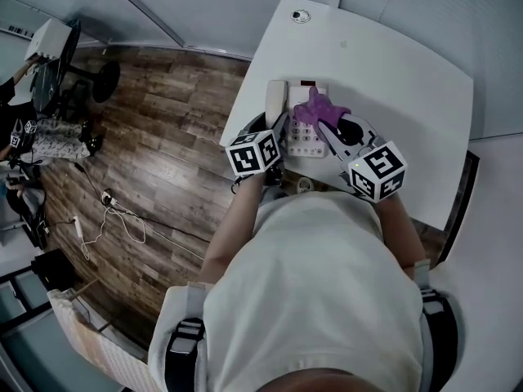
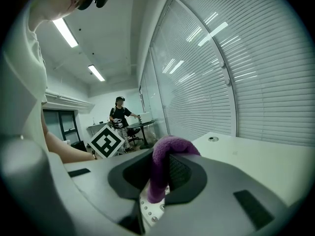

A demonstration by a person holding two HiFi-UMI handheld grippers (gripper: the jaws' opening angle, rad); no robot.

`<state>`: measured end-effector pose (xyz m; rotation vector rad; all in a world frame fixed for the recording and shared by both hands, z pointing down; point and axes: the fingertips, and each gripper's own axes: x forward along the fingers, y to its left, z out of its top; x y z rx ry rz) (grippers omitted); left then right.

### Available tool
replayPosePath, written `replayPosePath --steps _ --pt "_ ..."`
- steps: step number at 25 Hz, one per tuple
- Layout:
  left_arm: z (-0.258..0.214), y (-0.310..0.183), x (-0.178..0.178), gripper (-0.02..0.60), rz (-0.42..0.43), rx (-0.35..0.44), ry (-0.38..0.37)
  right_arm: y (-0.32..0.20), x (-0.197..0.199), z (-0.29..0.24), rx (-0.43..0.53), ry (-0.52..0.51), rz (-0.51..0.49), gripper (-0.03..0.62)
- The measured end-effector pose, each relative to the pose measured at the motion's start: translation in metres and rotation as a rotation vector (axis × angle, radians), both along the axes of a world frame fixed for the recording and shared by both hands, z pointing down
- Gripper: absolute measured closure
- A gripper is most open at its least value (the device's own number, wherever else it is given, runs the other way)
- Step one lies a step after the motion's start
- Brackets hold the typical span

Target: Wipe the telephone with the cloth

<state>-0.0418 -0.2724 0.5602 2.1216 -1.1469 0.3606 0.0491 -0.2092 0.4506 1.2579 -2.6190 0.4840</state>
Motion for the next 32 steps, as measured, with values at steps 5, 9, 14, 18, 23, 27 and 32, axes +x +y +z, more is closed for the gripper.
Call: replayPosePath --steps 5,9,14,18,23,27,32 --pt "0.004 -0.002 0.004 0.357 -0.006 0.037 -0.067 0.002 0.003 0.005 -0.008 -0.005 -0.004 0.525" --pt "0.003 0.002 0.011 0.343 0.035 0.065 -0.092 0.001 0.003 0.005 -0.007 -0.013 -0.001 0.525" --pt "-0.002 0.015 0.006 0.307 0.017 0.056 -0.011 0.003 0.004 0.005 0.0 -0.038 0.016 0.525" --pt "-0.018 0.028 -0.007 0.308 -0.031 0.061 0.075 0.004 0.004 0.008 -0.02 -0.09 0.054 0.525" --pt "-0.038 0.047 -0.023 0.404 -0.077 0.05 0.163 0.009 -0.004 0.01 -0.036 -0.092 0.083 0.525" --pt "-0.053 0.065 -0.036 0.514 -0.074 0.072 0.154 0.019 -0.016 0.004 -0.036 -0.095 0.117 0.525" --pt "-0.059 0.081 -0.04 0.545 -0.023 0.067 0.169 0.033 -0.028 0.002 -0.045 -0.12 0.143 0.525"
